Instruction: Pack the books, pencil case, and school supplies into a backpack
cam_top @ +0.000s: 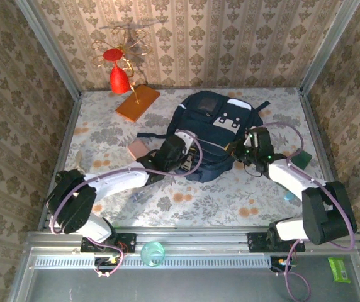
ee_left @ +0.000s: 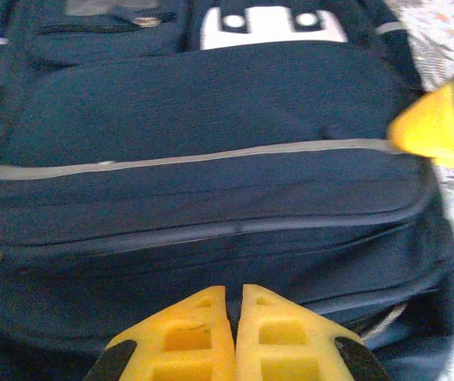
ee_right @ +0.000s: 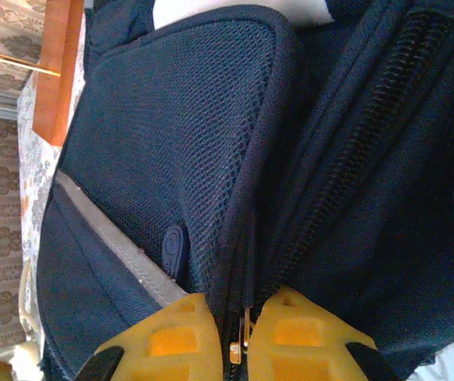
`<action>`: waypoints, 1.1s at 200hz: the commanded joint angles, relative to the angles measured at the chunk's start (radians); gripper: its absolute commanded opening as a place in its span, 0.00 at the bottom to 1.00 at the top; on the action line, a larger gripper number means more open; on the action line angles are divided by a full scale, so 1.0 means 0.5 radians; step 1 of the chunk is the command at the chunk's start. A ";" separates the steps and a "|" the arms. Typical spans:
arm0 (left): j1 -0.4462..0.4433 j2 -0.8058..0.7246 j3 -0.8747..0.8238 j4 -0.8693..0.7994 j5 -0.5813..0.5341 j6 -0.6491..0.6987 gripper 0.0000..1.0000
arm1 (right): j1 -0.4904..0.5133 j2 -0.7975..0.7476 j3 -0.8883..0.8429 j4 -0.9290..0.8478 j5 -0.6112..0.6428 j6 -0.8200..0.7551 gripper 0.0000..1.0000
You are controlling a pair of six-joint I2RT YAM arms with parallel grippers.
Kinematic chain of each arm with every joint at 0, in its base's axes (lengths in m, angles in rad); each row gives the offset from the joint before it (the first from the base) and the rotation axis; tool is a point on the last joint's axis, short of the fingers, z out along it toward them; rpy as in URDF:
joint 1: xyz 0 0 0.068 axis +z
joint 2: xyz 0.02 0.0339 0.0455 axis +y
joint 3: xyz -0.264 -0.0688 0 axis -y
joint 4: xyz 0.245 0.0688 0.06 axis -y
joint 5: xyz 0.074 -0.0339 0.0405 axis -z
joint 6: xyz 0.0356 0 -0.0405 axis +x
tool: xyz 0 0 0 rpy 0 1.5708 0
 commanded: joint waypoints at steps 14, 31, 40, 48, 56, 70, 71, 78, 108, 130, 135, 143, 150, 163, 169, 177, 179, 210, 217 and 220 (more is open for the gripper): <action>0.193 -0.184 -0.093 0.010 -0.121 0.080 0.00 | -0.164 -0.004 0.148 -0.294 -0.111 -0.331 0.00; 0.264 -0.230 -0.134 0.004 -0.119 0.077 0.00 | -0.229 0.052 0.220 -0.353 -0.203 -0.362 0.00; 0.273 -0.255 -0.147 0.000 -0.113 0.077 0.00 | -0.249 0.070 0.251 -0.361 -0.237 -0.339 0.00; 0.269 -0.269 -0.149 0.005 -0.082 0.065 0.00 | -0.251 0.121 0.279 -0.351 -0.259 -0.309 0.02; 0.258 -0.275 -0.144 0.022 -0.037 0.036 0.00 | -0.250 0.145 0.296 -0.327 -0.288 -0.269 0.08; 0.220 -0.276 -0.130 0.075 0.039 -0.034 0.00 | -0.248 0.165 0.342 -0.341 -0.303 -0.234 0.17; 0.217 -0.276 -0.128 0.079 0.044 -0.036 0.00 | -0.246 0.166 0.345 -0.345 -0.302 -0.235 0.18; 0.189 -0.276 -0.118 0.111 0.068 -0.073 0.00 | -0.241 0.161 0.370 -0.397 -0.273 -0.248 0.23; 0.062 -0.230 -0.032 0.154 0.056 -0.152 0.00 | -0.195 0.009 0.391 -0.711 -0.025 -0.378 0.49; 0.005 -0.188 0.006 0.147 0.016 -0.146 0.00 | -0.169 -0.214 0.285 -0.910 0.110 -0.426 0.78; 0.001 -0.182 0.009 0.147 0.008 -0.145 0.00 | -0.159 -0.274 0.245 -0.931 0.132 -0.414 0.82; -0.009 -0.178 0.009 0.147 -0.003 -0.145 0.00 | -0.139 -0.380 0.172 -0.952 0.149 -0.381 0.89; -0.010 -0.175 0.004 0.152 -0.010 -0.143 0.00 | -0.108 -0.452 0.111 -0.968 0.150 -0.340 0.97; -0.014 -0.169 0.000 0.160 -0.011 -0.144 0.00 | -0.026 -0.566 0.013 -0.961 0.153 -0.246 1.00; -0.014 -0.163 0.002 0.164 -0.011 -0.141 0.00 | 0.024 -0.597 -0.034 -0.931 0.143 -0.186 1.00; -0.019 -0.159 0.005 0.168 -0.007 -0.139 0.00 | 0.092 -0.625 -0.090 -0.872 0.130 -0.098 1.00; -0.017 -0.157 0.006 0.169 -0.008 -0.140 0.00 | 0.108 -0.629 -0.100 -0.854 0.129 -0.079 1.00; -0.045 -0.130 0.025 0.163 -0.008 -0.125 0.00 | 0.304 -0.589 -0.224 -0.519 0.083 0.176 1.00; -0.052 -0.126 0.029 0.162 -0.007 -0.121 0.00 | 0.332 -0.565 -0.229 -0.453 0.082 0.210 0.99; -0.051 -0.123 0.030 0.160 -0.009 -0.119 0.00 | 0.341 -0.553 -0.230 -0.430 0.084 0.217 0.98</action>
